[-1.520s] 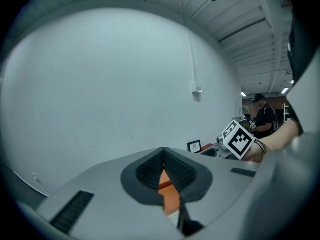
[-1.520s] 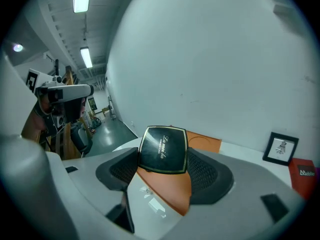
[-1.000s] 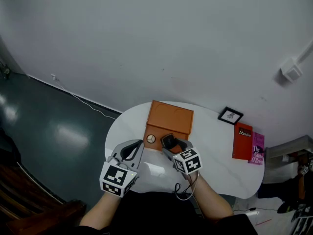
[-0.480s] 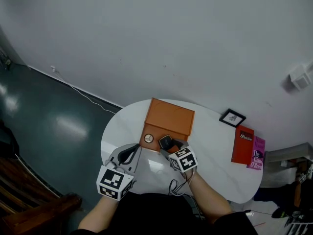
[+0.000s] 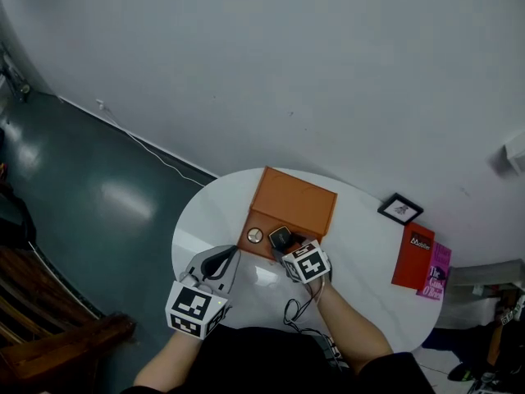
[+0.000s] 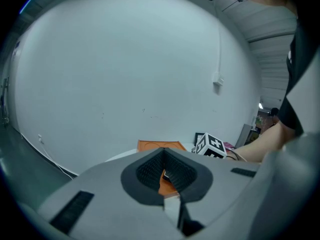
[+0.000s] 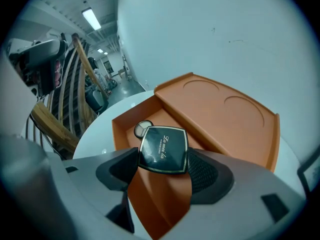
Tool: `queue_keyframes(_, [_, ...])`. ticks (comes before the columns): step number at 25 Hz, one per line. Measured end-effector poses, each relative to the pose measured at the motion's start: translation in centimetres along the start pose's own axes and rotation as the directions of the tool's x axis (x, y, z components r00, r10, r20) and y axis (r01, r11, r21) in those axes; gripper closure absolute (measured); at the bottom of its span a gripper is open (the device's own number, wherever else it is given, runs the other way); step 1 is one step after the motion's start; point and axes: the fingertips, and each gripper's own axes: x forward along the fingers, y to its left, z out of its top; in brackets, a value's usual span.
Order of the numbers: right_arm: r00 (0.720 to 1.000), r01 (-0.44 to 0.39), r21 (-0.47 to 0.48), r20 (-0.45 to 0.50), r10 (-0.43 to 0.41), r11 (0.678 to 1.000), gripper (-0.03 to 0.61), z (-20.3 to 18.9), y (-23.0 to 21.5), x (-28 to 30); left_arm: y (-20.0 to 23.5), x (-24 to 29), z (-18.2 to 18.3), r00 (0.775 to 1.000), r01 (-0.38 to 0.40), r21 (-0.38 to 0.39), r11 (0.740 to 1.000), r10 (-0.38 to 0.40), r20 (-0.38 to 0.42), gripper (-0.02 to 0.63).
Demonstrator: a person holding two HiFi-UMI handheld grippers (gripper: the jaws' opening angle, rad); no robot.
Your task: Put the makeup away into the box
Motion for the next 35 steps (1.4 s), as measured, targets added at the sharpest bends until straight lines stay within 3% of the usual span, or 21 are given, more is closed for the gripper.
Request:
queue_keyframes(7, [0.993, -0.012, -0.039, -0.117, 0.008, 0.999, 0.304, -0.7, 0.3, 1.8, 0.4, 0.6, -0.3, 1.0, -0.007, -0.008, 1.0, 0.007, -0.012, 0.609])
queue_keyframes(10, [0.993, -0.002, -0.034, -0.119, -0.002, 0.999, 0.304, -0.8, 0.4, 2.1, 0.7, 0.7, 0.0, 1.0, -0.004, -0.003, 1.0, 0.004, -0.011, 0.609])
queue_keyframes(16, [0.998, 0.032, -0.003, -0.061, -0.033, 0.999, 0.304, -0.4, -0.1, 0.8, 0.8, 0.7, 0.4, 1.0, 0.026, 0.008, 1.0, -0.026, 0.0, 0.609])
queue_keyframes(21, [1.0, 0.022, 0.085, -0.024, -0.02, 0.996, 0.304, -0.9, -0.3, -0.1, 0.2, 0.3, 0.9, 0.998, 0.068, 0.033, 0.997, -0.068, 0.0, 0.609])
queue_keyframes(26, [0.999, 0.048, 0.084, -0.009, -0.047, 0.995, 0.304, 0.4, -0.4, 0.0, 0.3, -0.1, 0.9, 0.995, 0.1, 0.055, 0.993, -0.099, -0.007, 0.609])
queue_keyframes(31, [0.992, 0.09, 0.13, 0.079, -0.1, 0.987, 0.304, 2.3, -0.4, -2.2, 0.5, -0.9, 1.3, 0.993, 0.117, 0.059, 0.991, -0.119, 0.019, 0.609])
queue_keyframes(35, [0.963, 0.138, 0.182, 0.205, -0.175, 0.974, 0.305, 3.9, -0.9, -6.6, 0.9, -1.4, 1.9, 0.989, 0.136, 0.051, 0.989, -0.139, 0.048, 0.609])
